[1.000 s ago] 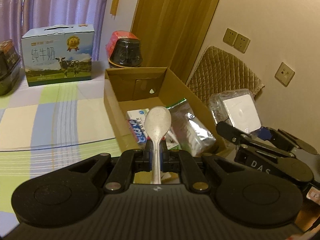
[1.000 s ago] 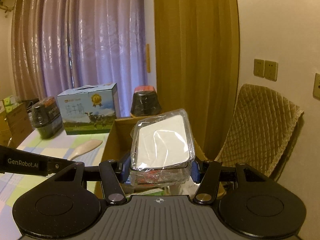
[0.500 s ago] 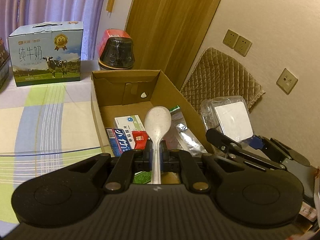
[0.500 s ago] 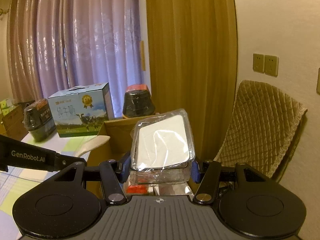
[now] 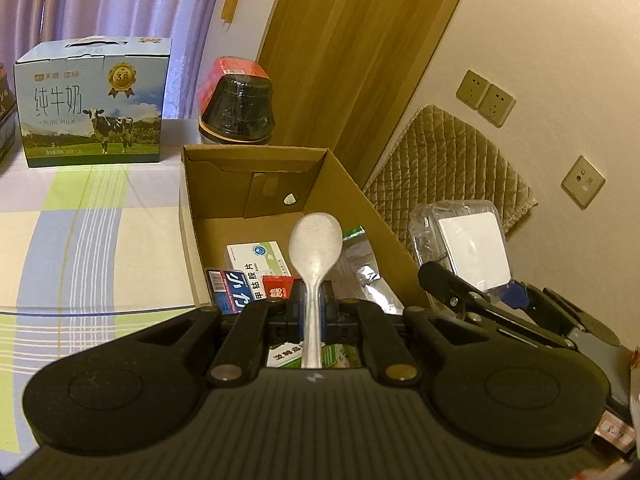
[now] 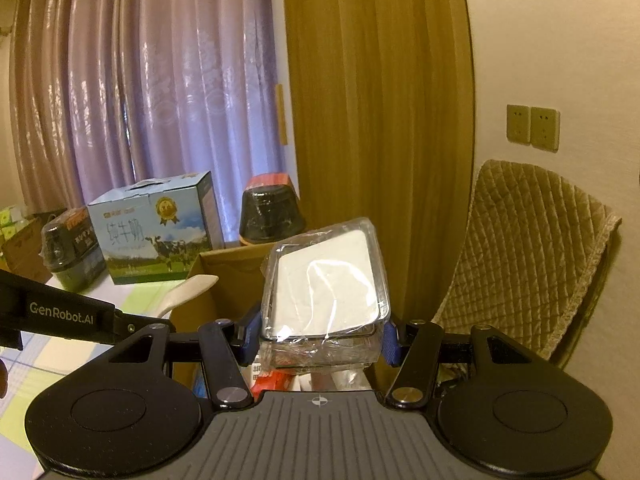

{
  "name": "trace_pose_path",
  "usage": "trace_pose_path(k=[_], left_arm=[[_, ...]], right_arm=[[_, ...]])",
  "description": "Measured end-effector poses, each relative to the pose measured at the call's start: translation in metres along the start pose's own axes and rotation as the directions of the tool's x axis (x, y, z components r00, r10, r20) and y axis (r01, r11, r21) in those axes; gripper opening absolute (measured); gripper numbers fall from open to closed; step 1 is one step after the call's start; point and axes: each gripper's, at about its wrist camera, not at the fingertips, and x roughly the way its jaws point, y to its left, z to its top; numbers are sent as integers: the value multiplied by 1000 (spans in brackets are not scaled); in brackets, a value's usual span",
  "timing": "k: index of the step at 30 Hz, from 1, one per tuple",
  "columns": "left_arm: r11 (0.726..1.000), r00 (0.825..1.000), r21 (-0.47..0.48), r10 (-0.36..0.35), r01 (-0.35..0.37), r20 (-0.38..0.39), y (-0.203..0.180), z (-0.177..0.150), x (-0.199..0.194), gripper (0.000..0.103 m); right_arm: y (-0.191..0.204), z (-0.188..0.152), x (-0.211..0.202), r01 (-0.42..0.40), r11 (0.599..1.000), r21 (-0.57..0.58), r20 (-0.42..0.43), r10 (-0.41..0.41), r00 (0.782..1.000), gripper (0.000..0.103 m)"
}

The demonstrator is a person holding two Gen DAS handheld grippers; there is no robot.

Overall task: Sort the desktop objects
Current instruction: 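Lower the spoon into the box and open the left tool while the right tool releases the tray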

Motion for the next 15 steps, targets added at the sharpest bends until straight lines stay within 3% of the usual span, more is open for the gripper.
trace_pose_path(k=[11, 12, 13, 14, 15], left_arm=[[1000, 1000, 3, 10, -10, 4, 0, 4, 10, 4], [1000, 1000, 3, 17, -17, -2, 0, 5, 11, 7], [999, 999, 8, 32, -32, -11, 0, 4, 13, 25], [999, 999, 11, 47, -47, -12, 0, 4, 14, 36], [999, 999, 12, 53, -53, -10, 1, 2, 14, 36]], right_arm=[[2, 2, 10, -4, 1000, 2, -4, 4, 1000, 53], [2, 1, 10, -4, 1000, 2, -5, 4, 1000, 53], [2, 1, 11, -3, 1000, 1, -7, 3, 1000, 53], [3, 2, 12, -2, 1000, 0, -8, 2, 1000, 53], [3, 2, 12, -2, 1000, 0, -9, 2, 1000, 53]])
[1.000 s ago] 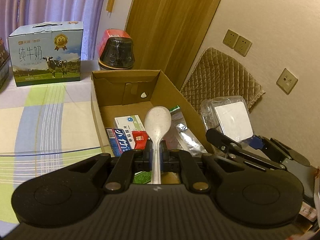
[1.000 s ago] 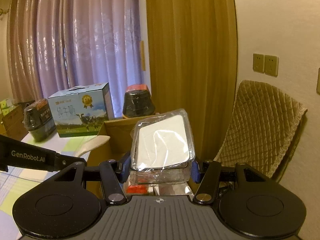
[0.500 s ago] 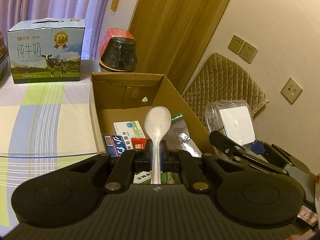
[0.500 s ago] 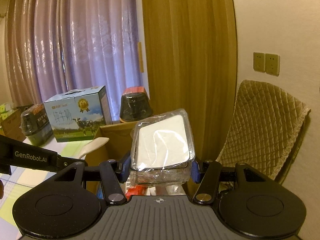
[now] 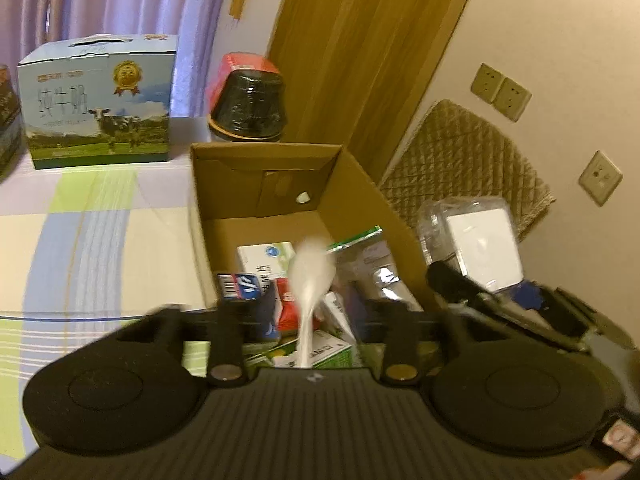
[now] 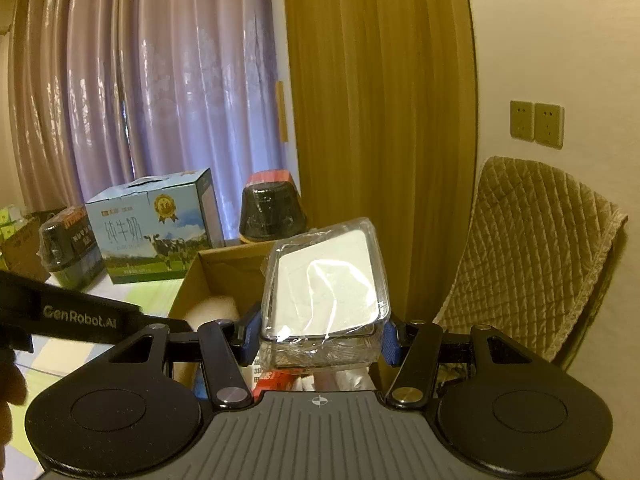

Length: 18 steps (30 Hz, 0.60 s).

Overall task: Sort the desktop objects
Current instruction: 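Lower the spoon into the box and open the left tool while the right tool releases the tray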

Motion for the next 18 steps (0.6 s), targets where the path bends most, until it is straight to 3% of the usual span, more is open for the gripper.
trace_pose_path(k=[18], left_arm=[[1000, 1000, -5, 24, -24, 14, 20, -6, -16, 36]], right_arm=[[14, 1, -5, -11, 1000, -22, 0, 11, 1000, 53]])
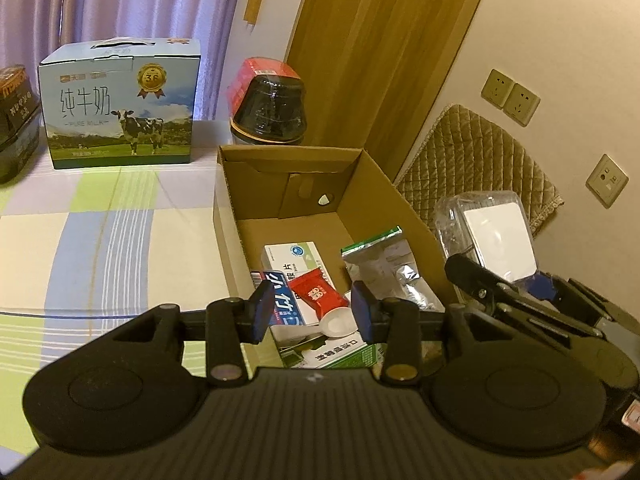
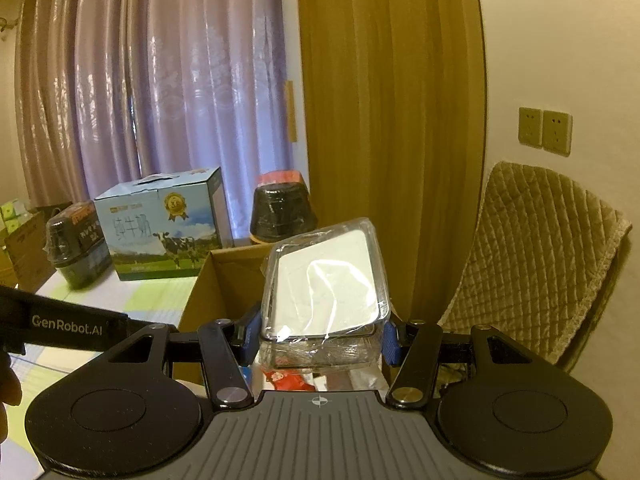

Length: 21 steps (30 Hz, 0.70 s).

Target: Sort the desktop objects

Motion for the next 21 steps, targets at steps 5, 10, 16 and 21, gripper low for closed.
trace_pose_path(k=[5, 10, 16, 21], left_arm=[[1000, 1000, 14, 14, -14, 5, 8, -3, -5, 40], [999, 999, -15, 51, -51, 12, 29, -8, -13, 44], [996, 997, -41, 74, -73, 11, 46, -13, -19, 60], [996, 997, -42, 77, -77, 4, 51, -20, -23, 68]], right_arm=[[4, 2, 1, -4, 1000, -5, -2, 4, 1000, 53], [7, 4, 3, -13, 1000, -2, -6, 13, 1000, 53], [10, 3, 10, -64, 997, 37, -34, 65, 997, 62], [12, 3, 6, -57, 997, 47, -19, 58, 998, 75]])
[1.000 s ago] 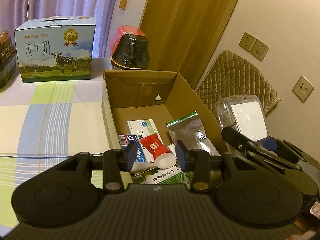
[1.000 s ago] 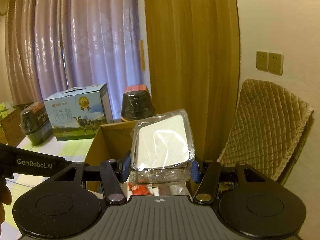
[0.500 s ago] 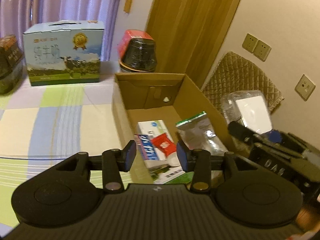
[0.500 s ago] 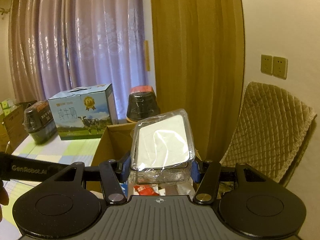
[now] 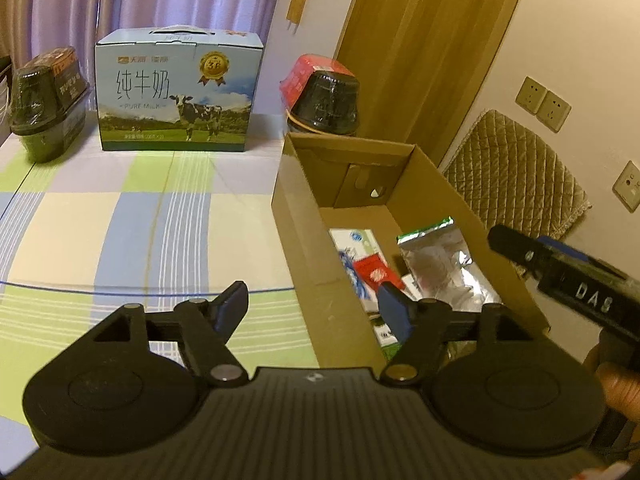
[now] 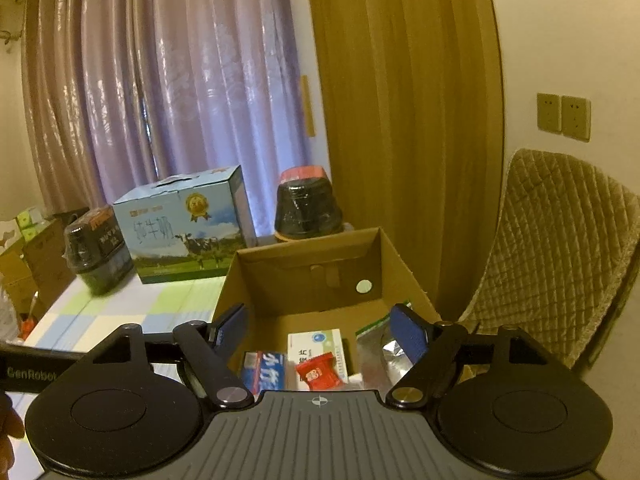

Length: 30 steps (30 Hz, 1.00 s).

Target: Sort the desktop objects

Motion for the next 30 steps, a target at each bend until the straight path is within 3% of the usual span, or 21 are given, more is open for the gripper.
trace_pose_path(k=[5, 14, 30], left_arm=[[1000, 1000, 14, 14, -14, 5, 1, -10, -9, 86], [999, 1000, 25, 20, -21, 19, -1, -25, -33, 102], [999, 999, 18, 37, -36, -9, -22, -56, -80, 102]], right_arm=[[-7, -5, -13, 19, 999, 33, -2, -19, 1000, 76], [-16, -25, -52, 58, 996, 62, -26, -56, 998, 81], [-7, -39, -115, 45, 996, 72, -109, -37, 993, 101]])
